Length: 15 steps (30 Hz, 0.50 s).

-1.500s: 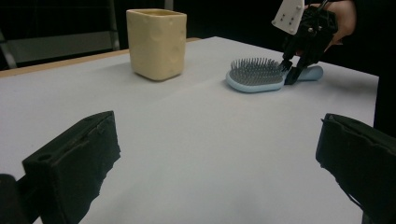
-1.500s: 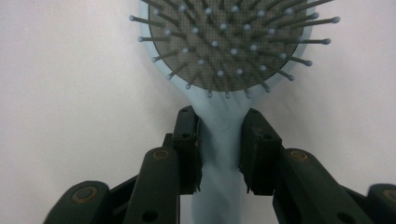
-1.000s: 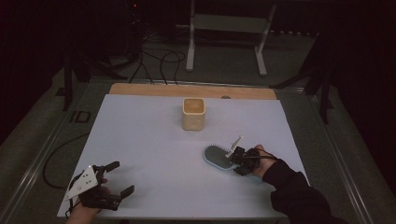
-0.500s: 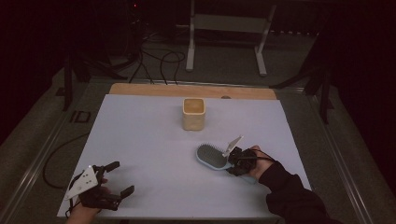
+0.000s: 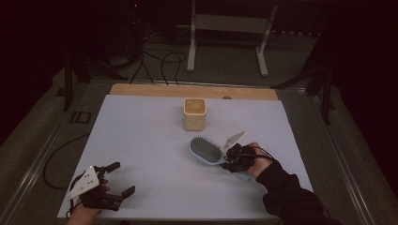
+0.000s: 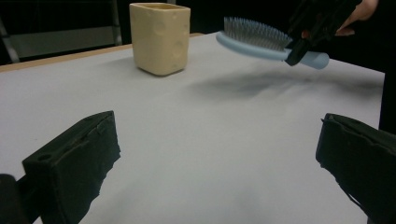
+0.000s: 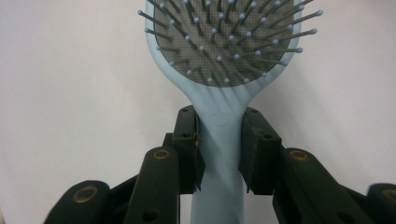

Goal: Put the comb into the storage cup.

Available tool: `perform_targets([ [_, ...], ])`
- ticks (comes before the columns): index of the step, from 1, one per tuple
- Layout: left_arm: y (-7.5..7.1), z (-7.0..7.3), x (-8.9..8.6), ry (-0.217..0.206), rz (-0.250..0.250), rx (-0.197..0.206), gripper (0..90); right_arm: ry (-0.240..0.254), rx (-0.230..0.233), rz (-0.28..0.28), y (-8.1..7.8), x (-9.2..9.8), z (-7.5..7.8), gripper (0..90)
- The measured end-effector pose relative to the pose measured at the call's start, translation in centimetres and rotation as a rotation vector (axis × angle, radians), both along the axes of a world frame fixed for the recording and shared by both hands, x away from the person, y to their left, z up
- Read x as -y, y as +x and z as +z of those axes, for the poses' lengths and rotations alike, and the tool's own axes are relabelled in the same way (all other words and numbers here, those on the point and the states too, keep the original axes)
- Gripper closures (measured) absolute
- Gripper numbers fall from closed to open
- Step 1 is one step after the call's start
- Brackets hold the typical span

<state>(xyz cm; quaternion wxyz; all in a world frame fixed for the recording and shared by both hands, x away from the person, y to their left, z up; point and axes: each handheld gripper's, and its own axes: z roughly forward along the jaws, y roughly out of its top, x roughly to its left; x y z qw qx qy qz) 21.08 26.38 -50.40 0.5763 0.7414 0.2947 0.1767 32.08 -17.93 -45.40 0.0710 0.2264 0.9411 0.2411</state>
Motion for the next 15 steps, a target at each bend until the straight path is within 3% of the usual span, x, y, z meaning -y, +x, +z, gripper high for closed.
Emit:
perform_targets([
  [4, 0.0, 0.0, 0.0, 0.005, 0.003, -0.007, 0.0, 0.044, 0.036, -0.017, 0.2, -0.4, 0.9, 70.4],
  [5, 0.0, 0.0, 0.0, 0.005, 0.004, -0.008, 0.0, 0.074, 0.06, -0.035, 0.4, -0.5, 1.4, 70.4],
  [15, 0.1, 0.0, 0.0, 0.008, 0.012, -0.012, 0.0, 0.142, 0.136, -0.103, 0.9, -1.1, 2.9, 70.3],
])
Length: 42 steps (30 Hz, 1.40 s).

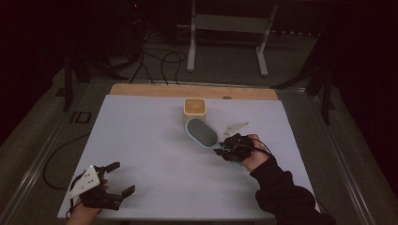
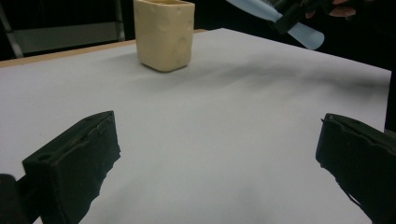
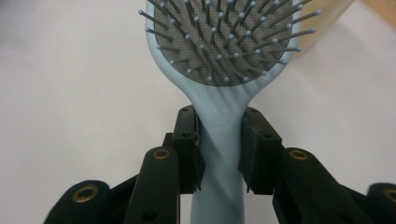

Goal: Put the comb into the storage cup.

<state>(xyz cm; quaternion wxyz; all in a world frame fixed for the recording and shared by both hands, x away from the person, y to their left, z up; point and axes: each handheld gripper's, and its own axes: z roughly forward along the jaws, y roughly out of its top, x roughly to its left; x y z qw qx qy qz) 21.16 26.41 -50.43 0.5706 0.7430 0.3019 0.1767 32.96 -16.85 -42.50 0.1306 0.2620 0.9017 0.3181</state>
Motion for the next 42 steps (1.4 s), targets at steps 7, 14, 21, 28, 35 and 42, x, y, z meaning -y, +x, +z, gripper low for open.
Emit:
perform_targets([
  [7, 0.0, 0.0, -0.1, -0.004, 0.001, -0.003, 0.0, 0.042, 0.048, -0.03, 0.5, -0.6, 1.0, 70.4],
  [14, 0.0, 0.0, -0.1, -0.004, 0.0, -0.003, 0.0, 0.121, 0.101, -0.074, 1.3, -1.2, 2.0, 70.4],
  [21, -0.1, 0.2, -0.1, -0.015, 0.009, 0.009, 0.0, 0.176, 0.145, -0.108, 2.9, -2.1, 3.0, 70.3],
  [28, -0.1, 0.1, -0.1, -0.008, 0.005, 0.007, 0.0, 0.254, 0.181, -0.138, 4.4, -2.7, 3.6, 70.3],
  [35, -0.1, 0.1, -0.2, -0.015, 0.002, 0.004, 0.0, 0.281, 0.226, -0.169, 5.5, -3.2, 4.3, 70.3],
  [42, -0.1, 0.1, -0.2, -0.016, 0.002, 0.002, 0.0, 0.311, 0.256, -0.192, 6.7, -3.8, 5.2, 70.3],
])
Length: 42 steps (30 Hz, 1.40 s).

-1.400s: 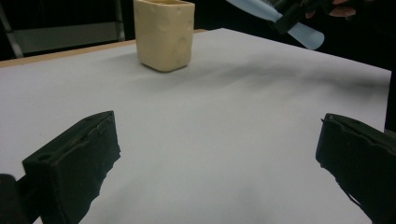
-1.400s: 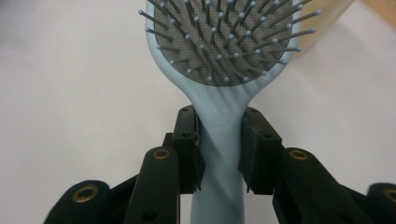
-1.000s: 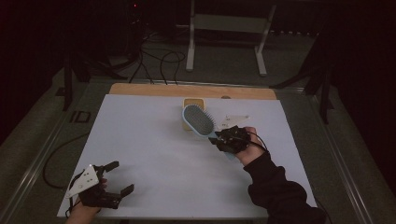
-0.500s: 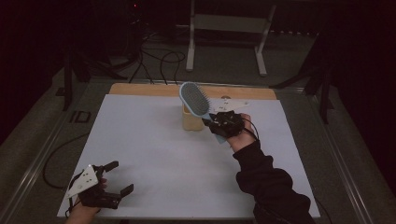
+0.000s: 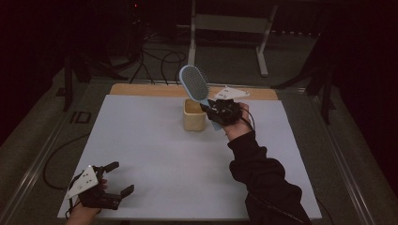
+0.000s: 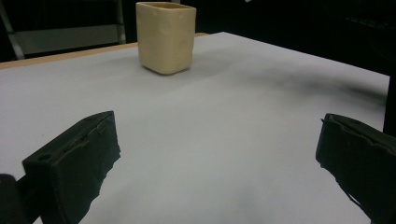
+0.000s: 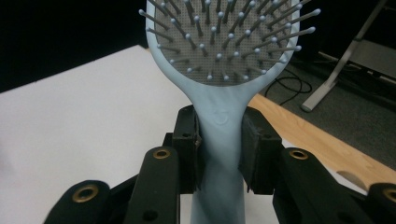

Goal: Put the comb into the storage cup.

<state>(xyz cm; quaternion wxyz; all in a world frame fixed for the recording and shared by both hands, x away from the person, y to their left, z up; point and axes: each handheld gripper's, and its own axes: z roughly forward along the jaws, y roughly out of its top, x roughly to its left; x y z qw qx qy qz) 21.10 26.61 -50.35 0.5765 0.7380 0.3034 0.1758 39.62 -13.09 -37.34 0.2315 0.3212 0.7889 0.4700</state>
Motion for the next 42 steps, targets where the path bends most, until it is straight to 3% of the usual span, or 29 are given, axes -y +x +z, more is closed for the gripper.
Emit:
perform_targets([
  [10, 0.1, -0.1, 0.0, -0.001, -0.003, -0.003, 0.0, 0.034, 0.049, -0.017, 1.5, -1.2, 0.4, 70.3],
  [24, 0.1, -0.1, 0.0, -0.005, -0.01, -0.01, 0.0, 0.128, 0.084, -0.034, 3.9, -2.0, 0.3, 70.2],
  [29, 0.1, -0.1, -0.1, -0.005, -0.009, -0.01, 0.0, 0.184, 0.092, -0.008, 4.7, -2.0, 0.5, 70.3],
  [36, 0.1, -0.1, 0.0, -0.004, -0.011, -0.01, 0.0, 0.221, 0.136, -0.019, 5.8, -2.7, 0.6, 70.2],
  [42, 0.1, -0.1, -0.1, -0.009, -0.012, -0.01, 0.0, 0.286, 0.151, -0.02, 6.7, -3.1, 0.4, 70.3],
])
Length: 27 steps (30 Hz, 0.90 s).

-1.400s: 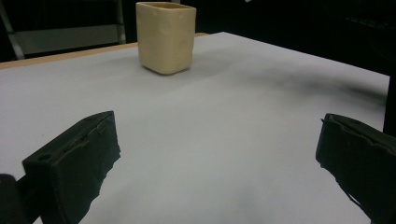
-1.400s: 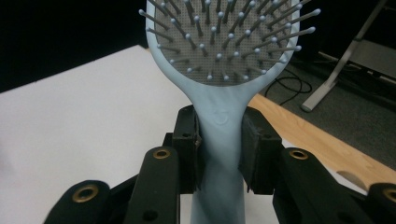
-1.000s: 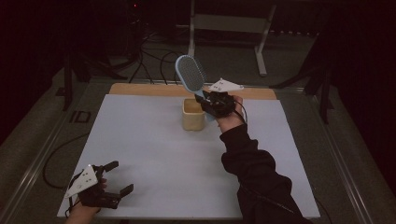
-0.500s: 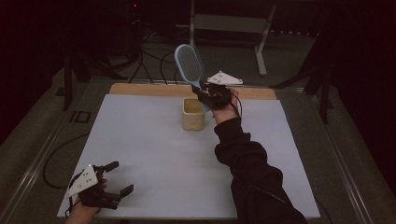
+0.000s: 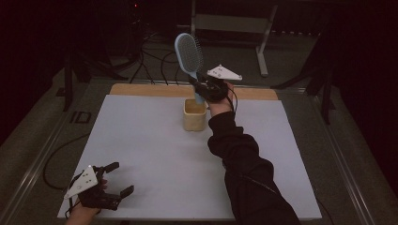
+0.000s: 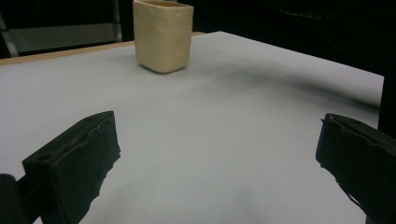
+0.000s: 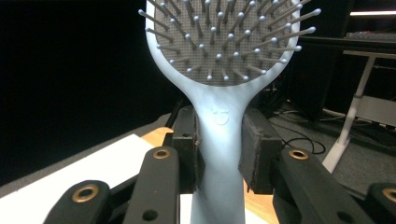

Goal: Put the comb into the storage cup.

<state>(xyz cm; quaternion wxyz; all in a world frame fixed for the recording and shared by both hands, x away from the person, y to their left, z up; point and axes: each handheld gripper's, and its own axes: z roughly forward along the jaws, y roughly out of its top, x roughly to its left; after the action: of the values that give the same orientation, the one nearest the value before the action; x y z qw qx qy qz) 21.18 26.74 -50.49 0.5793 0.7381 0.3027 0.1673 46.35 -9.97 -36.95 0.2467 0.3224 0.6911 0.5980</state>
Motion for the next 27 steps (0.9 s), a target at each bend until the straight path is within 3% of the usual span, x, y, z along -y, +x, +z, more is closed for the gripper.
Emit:
perform_targets([
  [9, 0.0, 0.0, 0.0, -0.005, 0.0, 0.001, 0.0, 0.061, 0.008, -0.028, 1.1, -0.4, -1.0, 70.2],
  [14, 0.0, 0.0, -0.1, -0.003, -0.002, 0.001, 0.0, 0.058, 0.014, -0.035, 1.5, -0.6, -1.9, 70.3],
  [27, 0.0, 0.0, -0.1, -0.004, -0.005, 0.0, 0.0, 0.054, -0.024, -0.017, 2.4, -0.9, -4.6, 70.3],
])
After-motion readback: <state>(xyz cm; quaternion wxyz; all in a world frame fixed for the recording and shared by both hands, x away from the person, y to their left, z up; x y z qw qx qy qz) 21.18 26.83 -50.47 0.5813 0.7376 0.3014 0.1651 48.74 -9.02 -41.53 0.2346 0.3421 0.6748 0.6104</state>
